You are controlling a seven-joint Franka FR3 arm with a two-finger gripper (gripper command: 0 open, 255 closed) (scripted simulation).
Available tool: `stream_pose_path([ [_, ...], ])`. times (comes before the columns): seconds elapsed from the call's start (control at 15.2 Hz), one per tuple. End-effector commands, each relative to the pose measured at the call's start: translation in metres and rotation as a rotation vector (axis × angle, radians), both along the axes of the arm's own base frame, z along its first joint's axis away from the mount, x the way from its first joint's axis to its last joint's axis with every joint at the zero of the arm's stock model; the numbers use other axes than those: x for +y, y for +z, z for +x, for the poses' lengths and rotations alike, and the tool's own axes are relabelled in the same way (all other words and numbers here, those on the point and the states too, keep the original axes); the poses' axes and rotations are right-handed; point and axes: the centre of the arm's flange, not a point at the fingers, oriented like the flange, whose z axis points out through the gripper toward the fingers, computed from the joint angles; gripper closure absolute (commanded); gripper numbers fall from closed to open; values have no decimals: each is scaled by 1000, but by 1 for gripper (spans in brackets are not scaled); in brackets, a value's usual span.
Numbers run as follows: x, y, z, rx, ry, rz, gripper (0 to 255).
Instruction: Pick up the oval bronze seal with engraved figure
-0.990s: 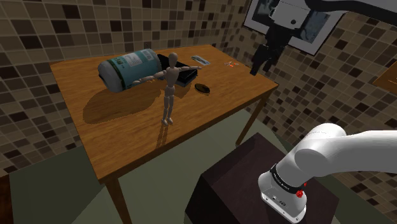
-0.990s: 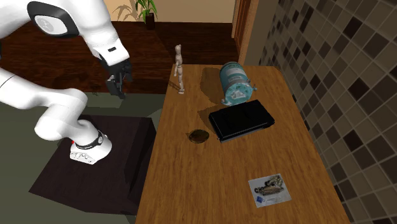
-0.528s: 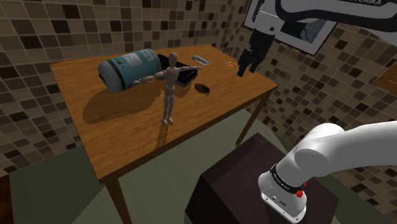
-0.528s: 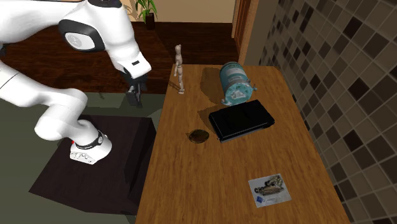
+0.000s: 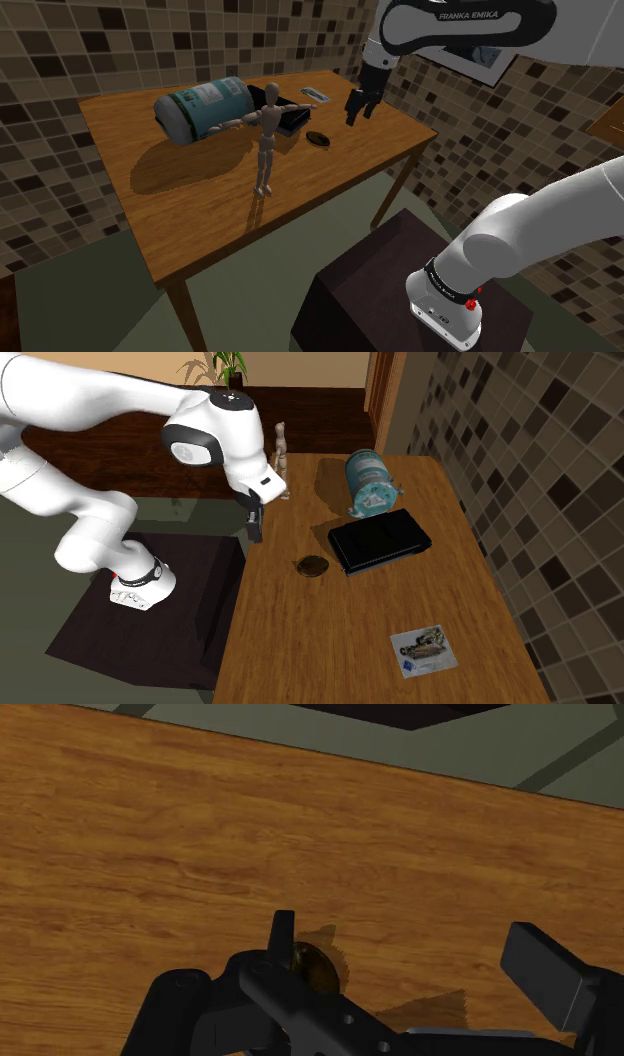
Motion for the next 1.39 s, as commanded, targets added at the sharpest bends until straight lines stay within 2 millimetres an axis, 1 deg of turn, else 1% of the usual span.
stream_pose_path([
  [0.0, -2, -14, 24, 3, 21, -4, 0],
  [0.86, -2, -117, 165, 26, 148, -29, 0],
  [0.92, -2, -119, 168, 26, 151, -29, 0],
  [1.32, -2, -150, 168, 26, 151, -29, 0],
])
